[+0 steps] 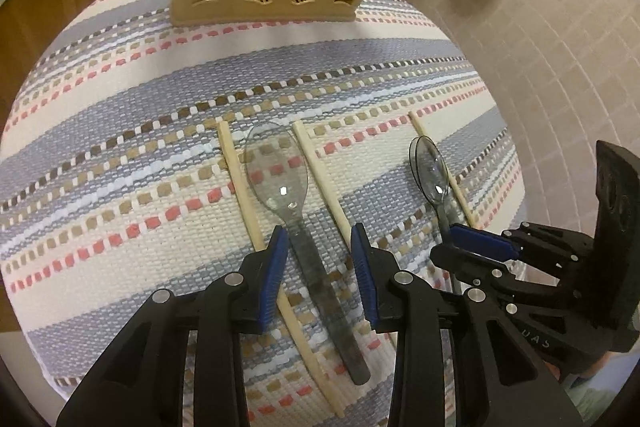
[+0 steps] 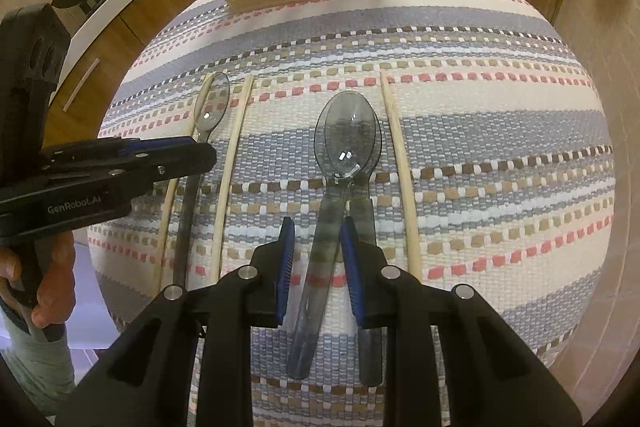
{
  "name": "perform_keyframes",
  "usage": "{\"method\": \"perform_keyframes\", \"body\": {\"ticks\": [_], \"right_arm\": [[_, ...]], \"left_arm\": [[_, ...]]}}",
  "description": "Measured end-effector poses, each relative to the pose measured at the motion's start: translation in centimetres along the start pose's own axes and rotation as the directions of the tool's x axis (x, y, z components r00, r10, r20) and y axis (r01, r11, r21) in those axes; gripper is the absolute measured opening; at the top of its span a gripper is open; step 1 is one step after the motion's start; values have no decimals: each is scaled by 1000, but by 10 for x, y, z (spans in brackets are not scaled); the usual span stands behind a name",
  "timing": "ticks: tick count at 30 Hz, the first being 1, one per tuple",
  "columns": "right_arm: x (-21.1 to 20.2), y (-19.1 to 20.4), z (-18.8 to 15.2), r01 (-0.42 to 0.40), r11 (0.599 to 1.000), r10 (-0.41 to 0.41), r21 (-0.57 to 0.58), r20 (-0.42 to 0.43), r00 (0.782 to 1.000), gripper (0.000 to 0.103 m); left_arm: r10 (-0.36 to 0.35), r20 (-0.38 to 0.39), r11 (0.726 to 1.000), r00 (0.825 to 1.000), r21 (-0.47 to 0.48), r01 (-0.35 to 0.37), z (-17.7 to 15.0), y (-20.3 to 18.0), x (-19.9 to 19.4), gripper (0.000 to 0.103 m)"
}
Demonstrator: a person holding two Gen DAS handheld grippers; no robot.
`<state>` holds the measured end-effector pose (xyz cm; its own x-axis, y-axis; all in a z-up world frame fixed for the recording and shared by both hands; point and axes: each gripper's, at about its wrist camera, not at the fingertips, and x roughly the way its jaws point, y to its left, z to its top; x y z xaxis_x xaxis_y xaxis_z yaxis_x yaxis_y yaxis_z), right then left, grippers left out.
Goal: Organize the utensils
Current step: 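Grasp a clear spoon with the left tool while the right tool grasps two clear spoons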
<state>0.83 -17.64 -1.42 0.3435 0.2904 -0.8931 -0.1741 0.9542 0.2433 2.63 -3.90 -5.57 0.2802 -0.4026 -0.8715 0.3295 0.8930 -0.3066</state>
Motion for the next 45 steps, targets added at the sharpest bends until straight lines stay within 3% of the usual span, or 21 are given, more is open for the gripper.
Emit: {"method": "perform_keyframes", "body": {"ticks": [11, 13, 14, 16, 21, 23, 28, 32, 36, 38, 41, 45], "right_arm": [[7, 1, 15, 42, 998, -43, 41, 8, 999, 21], [9, 4, 16, 64, 998, -65, 19, 7, 998, 18], [9, 6, 16, 88, 996, -88, 8, 11, 996, 14], [10, 9, 16, 111, 994, -111, -13, 24, 994, 11], [5, 7, 12, 70, 997, -68, -31, 53, 996, 10], [2, 9, 11, 97, 994, -94, -41, 72, 993, 10], [-1, 3, 13, 57, 998, -55, -16, 64, 996, 10], [-2, 0, 12, 36, 999, -35, -13, 64, 997, 10], [-1, -2, 11, 25, 1000, -24, -15, 64, 998, 10], [-3, -5, 7, 17, 1000, -16, -12, 68, 998, 10], [-4, -9, 4, 1, 1000, -1, -1, 72, 997, 10], [-5, -12, 1, -9, 1000, 9, -2, 73, 997, 10]], "left_arm": [[58, -6, 997, 998, 48, -58, 12, -13, 9, 31], [86, -13, 994, 996, 66, -85, 13, -13, 9, 24], [108, -9, 992, 994, 73, -107, 13, -13, 10, 13], [111, 2, 991, 994, 74, -111, 14, -12, 10, 11], [63, 25, 998, 998, 29, -64, 11, -3, 5, 6], [55, 36, 998, 998, 26, -56, 9, -1, 4, 5], [25, 1, 999, 1000, 30, -25, 6, 2, 3, 9], [34, -33, 996, 999, 85, -32, 6, -7, 3, 29], [171, -28, 971, 985, 176, -163, 3, -35, 11, 34], [208, -27, 963, 978, 182, -199, 3, -41, 14, 32], [188, -44, 969, 981, 172, -178, 6, -42, 14, 15], [221, -40, 960, 975, 184, -210, 1, -43, 12, 15]]}}
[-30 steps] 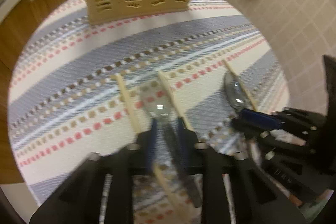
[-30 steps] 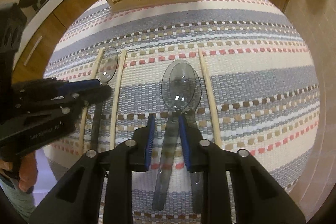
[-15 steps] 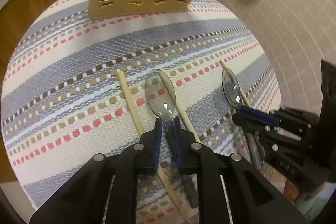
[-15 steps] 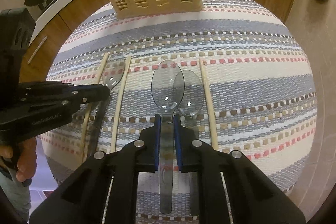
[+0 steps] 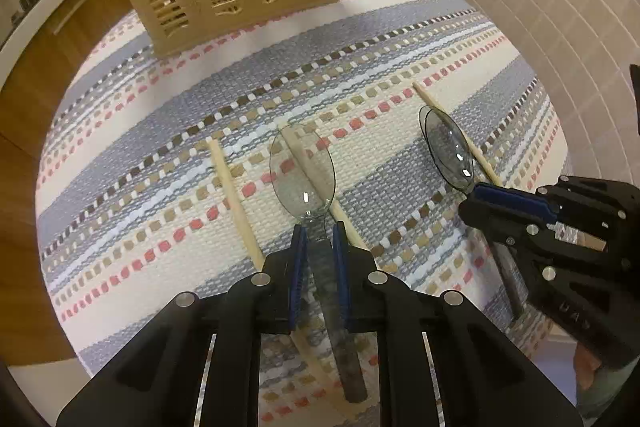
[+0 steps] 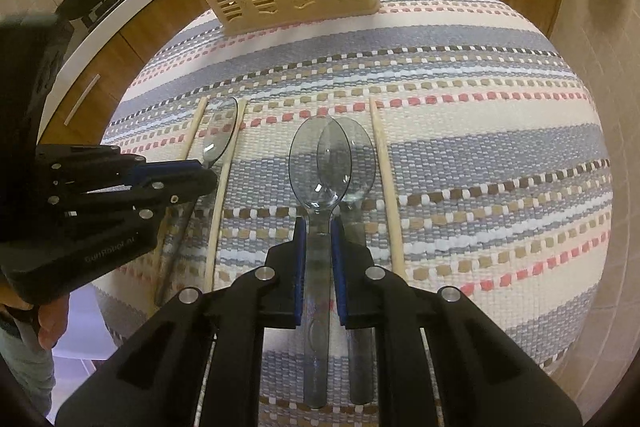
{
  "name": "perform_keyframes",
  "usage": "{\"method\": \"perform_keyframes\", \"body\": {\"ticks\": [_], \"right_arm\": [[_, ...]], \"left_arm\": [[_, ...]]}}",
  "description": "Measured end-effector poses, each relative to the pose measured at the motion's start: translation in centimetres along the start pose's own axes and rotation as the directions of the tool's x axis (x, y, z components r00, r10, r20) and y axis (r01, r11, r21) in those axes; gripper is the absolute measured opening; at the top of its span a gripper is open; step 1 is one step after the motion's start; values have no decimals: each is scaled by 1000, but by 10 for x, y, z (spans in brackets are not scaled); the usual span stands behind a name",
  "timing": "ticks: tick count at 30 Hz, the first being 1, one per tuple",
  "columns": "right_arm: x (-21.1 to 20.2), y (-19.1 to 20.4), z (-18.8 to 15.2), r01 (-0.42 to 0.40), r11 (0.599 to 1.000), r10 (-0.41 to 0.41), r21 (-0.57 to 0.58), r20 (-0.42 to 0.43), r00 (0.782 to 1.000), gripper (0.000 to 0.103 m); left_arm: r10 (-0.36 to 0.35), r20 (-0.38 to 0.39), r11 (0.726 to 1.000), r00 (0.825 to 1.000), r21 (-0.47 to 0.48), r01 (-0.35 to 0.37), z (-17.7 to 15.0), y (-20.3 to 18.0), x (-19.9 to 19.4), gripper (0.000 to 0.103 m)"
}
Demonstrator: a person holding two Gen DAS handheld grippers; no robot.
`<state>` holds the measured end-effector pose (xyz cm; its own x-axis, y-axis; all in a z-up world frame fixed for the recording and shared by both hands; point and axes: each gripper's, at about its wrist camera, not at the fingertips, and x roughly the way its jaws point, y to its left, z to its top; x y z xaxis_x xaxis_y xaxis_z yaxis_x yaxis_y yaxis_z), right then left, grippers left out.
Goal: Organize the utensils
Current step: 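Grasp a clear spoon with the left tool while the right tool grasps two clear spoons, then carry the clear spoons into the beige caddy and open both tools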
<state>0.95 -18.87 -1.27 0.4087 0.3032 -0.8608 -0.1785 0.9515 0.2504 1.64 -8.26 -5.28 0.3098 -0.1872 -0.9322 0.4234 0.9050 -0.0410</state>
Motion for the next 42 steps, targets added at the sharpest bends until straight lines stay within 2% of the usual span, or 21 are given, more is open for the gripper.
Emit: {"method": "perform_keyframes", "body": {"ticks": [4, 8, 11, 13, 15, 17, 18, 19, 20, 23, 24, 25, 26, 28, 29, 31, 32, 37, 42], "right_arm": [[0, 1, -3, -10, 1000, 10, 2, 0, 1000, 10], [-1, 2, -3, -6, 1000, 6, 0, 1, 1000, 10], [-3, 5, -4, -2, 1000, 2, -9, 9, 1000, 10], [-7, 5, -4, -7, 1000, 7, -11, 29, 1000, 10], [-14, 5, -3, -22, 1000, 23, -10, 61, 998, 10], [-27, 4, 0, -52, 999, 52, -10, 111, 992, 10], [-32, 4, 2, -62, 998, 63, -13, 134, 989, 10], [-43, 4, 7, -81, 997, 82, -17, 176, 981, 10], [-51, 4, 11, -96, 995, 98, -19, 209, 973, 10], [-79, 3, 27, -142, 989, 144, -29, 317, 937, 10], [-85, 4, 32, -148, 988, 150, -33, 344, 927, 10], [-94, 5, 40, -154, 987, 156, -36, 384, 910, 10], [-104, 4, 47, -156, 987, 158, -39, 424, 892, 10], [-114, 5, 60, -158, 987, 158, -40, 469, 869, 10], [-119, 6, 68, -156, 987, 157, -44, 488, 858, 10], [-127, 8, 82, -144, 988, 153, -58, 532, 833, 10], [-130, 10, 88, -135, 989, 150, -67, 552, 821, 10], [-135, 16, 130, -88, 993, 119, -81, 632, 765, 10], [-126, 15, 174, -62, 996, 89, -65, 689, 719, 10]], "left_arm": [[-5, 4, 1000, 1000, -11, 5, -3, 7, -1, 14], [74, 5, 995, 997, 61, -74, -5, -8, 1, 17], [115, 24, 990, 993, 76, -117, -5, -15, 1, 10], [94, 48, 994, 994, 49, -96, -7, -11, -2, 9], [39, 129, 999, 991, 6, -40, -10, -2, -15, 9], [15, 196, 999, 980, -31, -9, -13, 10, -34, 9], [-3, 250, 999, 968, -48, 16, -13, 16, -46, 9], [-18, 306, 997, 952, -61, 38, -13, 21, -60, 9], [-19, 371, 996, 928, -78, 52, -13, 29, -76, 9], [-32, 504, 988, 863, -112, 102, -10, 43, -110, 9], [-35, 560, 984, 828, -126, 127, -8, 50, -124, 9], [-36, 595, 981, 803, -134, 143, -6, 54, -132, 9], [-25, 641, 977, 767, -147, 155, -3, 61, -144, 9], [29, 683, 974, 730, -183, 132, 10, 62, -153, 9], [41, 716, 973, 697, -188, 136, 15, 66, -161, 9], [51, 759, 970, 649, -193, 149, 26, 71, -169, 9], [70, 785, 969, 616, -199, 144, 31, 73, -176, 9], [97, 850, 968, 518, -201, 149, 56, 75, -192, 9], [95, 894, 965, 439, -191, 182, 82, 80, -192, 9]]}}
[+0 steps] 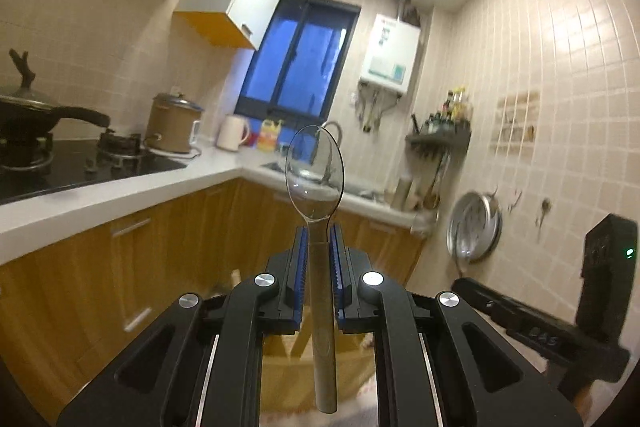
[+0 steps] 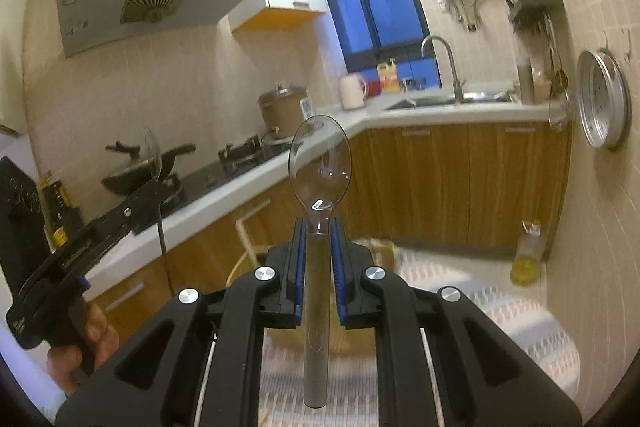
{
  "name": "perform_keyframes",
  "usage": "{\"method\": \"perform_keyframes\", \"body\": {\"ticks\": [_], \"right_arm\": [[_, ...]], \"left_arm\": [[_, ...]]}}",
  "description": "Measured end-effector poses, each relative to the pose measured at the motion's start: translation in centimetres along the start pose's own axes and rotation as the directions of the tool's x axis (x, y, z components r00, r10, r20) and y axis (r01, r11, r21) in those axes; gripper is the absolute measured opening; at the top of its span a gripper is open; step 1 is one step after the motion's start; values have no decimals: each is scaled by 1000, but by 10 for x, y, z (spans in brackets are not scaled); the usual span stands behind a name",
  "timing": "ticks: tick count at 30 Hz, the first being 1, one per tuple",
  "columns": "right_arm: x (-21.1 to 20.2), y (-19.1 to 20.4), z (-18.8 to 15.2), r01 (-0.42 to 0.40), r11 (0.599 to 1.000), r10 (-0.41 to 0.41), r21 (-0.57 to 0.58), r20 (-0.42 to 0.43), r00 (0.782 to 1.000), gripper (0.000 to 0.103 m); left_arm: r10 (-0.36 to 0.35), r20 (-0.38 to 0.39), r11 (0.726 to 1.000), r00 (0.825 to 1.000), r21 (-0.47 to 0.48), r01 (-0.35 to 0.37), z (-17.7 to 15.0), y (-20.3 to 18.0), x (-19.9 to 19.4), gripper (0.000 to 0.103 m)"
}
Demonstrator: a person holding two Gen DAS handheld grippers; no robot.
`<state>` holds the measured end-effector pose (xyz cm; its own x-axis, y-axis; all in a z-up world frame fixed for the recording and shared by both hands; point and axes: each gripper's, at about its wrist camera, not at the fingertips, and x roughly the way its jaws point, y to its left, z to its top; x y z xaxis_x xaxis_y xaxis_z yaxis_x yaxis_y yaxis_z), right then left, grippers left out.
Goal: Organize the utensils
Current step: 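Carry the clear spoons into the beige caddy and open both tools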
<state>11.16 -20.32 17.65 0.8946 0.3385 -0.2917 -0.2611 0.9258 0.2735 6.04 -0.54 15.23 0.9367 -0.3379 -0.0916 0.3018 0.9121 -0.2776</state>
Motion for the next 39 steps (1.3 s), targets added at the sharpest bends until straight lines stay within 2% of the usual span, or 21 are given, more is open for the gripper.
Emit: {"method": "perform_keyframes", "body": {"ticks": [4, 8, 12, 17, 23, 29, 30, 31, 32, 33, 34, 39], "right_arm": [[27, -3, 12, 27, 1000, -27, 2, 57, 998, 10], [59, -15, 17, 30, 999, -32, 35, 69, 997, 10], [81, -25, 10, 51, 997, -56, 57, 90, 994, 10], [102, -33, -5, 103, 994, -104, 21, 101, 989, 10], [114, -43, -18, 93, 995, -95, 28, 93, 991, 10], [106, -37, -25, 106, 994, -105, -11, 102, 989, 11], [103, -36, -26, 118, 993, -116, -19, 100, 988, 13], [101, -37, -26, 120, 993, -117, -20, 98, 988, 17], [98, -36, -25, 114, 993, -112, -18, 97, 989, 31], [92, -37, -26, 104, 995, -102, -11, 97, 990, 52], [88, -38, -26, 99, 995, -98, -7, 100, 990, 58], [63, -35, -25, 89, 996, -88, -11, 85, 992, 58]], "left_arm": [[-22, 28, 999, 999, -36, 23, 2, 7, 30, 9], [-12, 46, 1000, 999, -22, 13, -11, 5, 56, 9], [10, 50, 1000, 999, -20, -9, -29, 5, 77, 9], [45, 31, 999, 999, -21, -44, -47, 11, 97, 9], [59, -8, 998, 998, -7, -59, -64, 14, 113, 10], [55, -28, 998, 998, 15, -55, -71, 12, 112, 13], [54, -34, 998, 998, 18, -53, -70, 11, 111, 24], [49, -38, 999, 998, 17, -48, -69, 12, 108, 32], [43, -29, 999, 999, 13, -43, -67, 12, 102, 39], [45, -23, 999, 999, 14, -44, -65, 12, 98, 40], [41, -23, 999, 999, 15, -41, -63, 13, 94, 40], [20, -31, 1000, 999, 3, -20, -52, 14, 74, 40]]}}
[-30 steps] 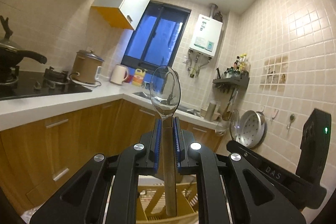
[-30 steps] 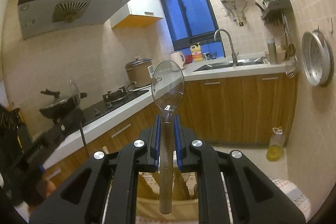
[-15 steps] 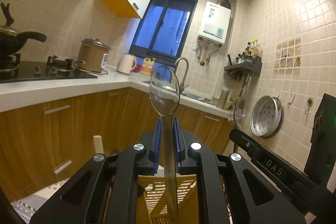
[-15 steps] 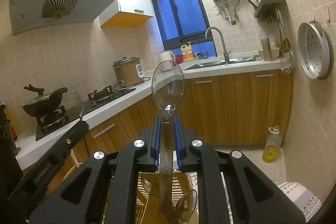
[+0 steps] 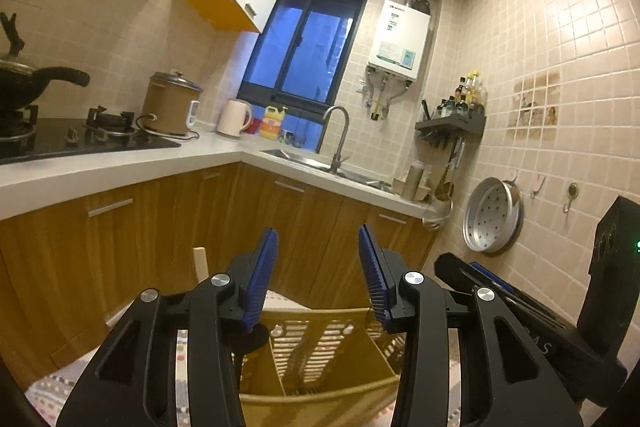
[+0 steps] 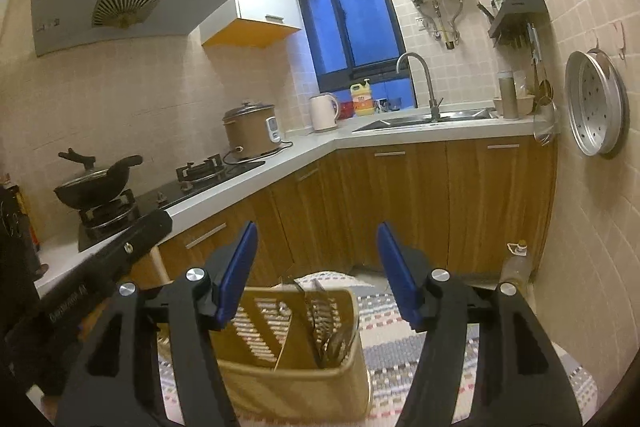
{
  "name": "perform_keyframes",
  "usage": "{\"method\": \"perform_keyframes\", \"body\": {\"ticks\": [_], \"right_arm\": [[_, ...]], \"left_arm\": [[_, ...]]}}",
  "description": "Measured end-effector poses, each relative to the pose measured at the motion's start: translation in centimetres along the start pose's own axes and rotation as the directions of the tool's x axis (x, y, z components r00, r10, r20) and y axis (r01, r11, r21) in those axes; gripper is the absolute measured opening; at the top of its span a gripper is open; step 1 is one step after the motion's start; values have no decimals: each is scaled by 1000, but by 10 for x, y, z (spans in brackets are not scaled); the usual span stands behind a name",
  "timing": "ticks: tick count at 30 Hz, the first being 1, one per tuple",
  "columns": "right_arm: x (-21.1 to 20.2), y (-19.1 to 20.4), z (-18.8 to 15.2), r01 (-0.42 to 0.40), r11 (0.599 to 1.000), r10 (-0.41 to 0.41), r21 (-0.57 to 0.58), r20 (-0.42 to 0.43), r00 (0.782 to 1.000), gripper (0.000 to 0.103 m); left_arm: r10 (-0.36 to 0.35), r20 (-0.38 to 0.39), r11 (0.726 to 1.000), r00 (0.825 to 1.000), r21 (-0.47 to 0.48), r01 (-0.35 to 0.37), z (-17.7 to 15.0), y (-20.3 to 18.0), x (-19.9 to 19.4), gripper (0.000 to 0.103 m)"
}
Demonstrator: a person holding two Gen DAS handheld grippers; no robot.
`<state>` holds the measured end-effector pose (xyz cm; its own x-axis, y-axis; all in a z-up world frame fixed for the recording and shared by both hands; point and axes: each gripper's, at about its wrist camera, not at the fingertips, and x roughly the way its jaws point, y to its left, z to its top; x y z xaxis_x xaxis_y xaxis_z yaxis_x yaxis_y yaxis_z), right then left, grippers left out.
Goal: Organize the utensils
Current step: 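Carry the clear spoons into the beige caddy and open both tools, then grasp a wooden chopstick with the left tool while the right tool grasps a clear spoon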
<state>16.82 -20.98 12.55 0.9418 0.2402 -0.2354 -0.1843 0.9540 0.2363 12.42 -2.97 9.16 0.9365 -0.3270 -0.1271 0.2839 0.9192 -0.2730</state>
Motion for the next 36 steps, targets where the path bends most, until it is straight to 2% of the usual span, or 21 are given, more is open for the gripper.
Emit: {"method": "perform_keyframes", "body": {"ticks": [5, 7, 9, 13, 17, 20, 22, 25, 27, 28, 30, 33, 36], "right_arm": [[-32, 7, 1, 4, 1000, -4, -24, -34, 999, 58], [-42, 11, 0, 9, 999, -13, -46, -86, 996, 58], [-52, 16, -5, -8, 998, -4, -65, -182, 983, 58], [-69, 24, -20, -6, 995, -28, -103, -327, 944, 58], [-86, 34, -46, -2, 986, -71, -168, -428, 901, 58], [-101, 29, -78, 22, 986, -104, -166, -509, 855, 58], [-108, 23, -97, 24, 991, -92, -128, -553, 828, 58], [-112, 16, -120, 33, 995, -82, -90, -617, 783, 46], [-115, 13, -136, 28, 997, -68, -71, -658, 750, 37], [-115, 12, -141, 23, 998, -58, -61, -675, 736, 36], [-118, 13, -153, 11, 999, -40, -46, -708, 706, 33], [-122, 16, -167, -8, 999, -35, -54, -742, 670, 32], [-120, 22, -172, -18, 997, -44, -74, -760, 648, 29]], "left_arm": [[-1, -19, 1000, 1000, 9, 1, 3, 0, -25, 40], [1, -59, 1000, 998, 5, -1, 4, 2, -36, 40], [3, -99, 1000, 995, -4, -3, 2, 5, -48, 40], [-26, -238, 999, 971, -37, 17, -8, 19, -64, 40], [-33, -367, 998, 930, -68, 9, -28, 37, -80, 40], [-25, -512, 997, 859, -74, -15, -61, 50, -92, 40], [-24, -570, 997, 821, -76, -24, -83, 58, -101, 40], [-29, -644, 997, 764, -78, -28, -107, 64, -106, 40], [-54, -683, 996, 729, -85, -6, -120, 63, -106, 40], [-60, -699, 997, 713, -78, 7, -124, 61, -105, 40], [-30, -729, 1000, 684, -23, 19, -134, 51, -103, 40], [12, -748, 999, 664, 43, 31, -143, 37, -99, 39], [39, -770, 997, 636, 73, 28, -152, 31, -91, 35]]}}
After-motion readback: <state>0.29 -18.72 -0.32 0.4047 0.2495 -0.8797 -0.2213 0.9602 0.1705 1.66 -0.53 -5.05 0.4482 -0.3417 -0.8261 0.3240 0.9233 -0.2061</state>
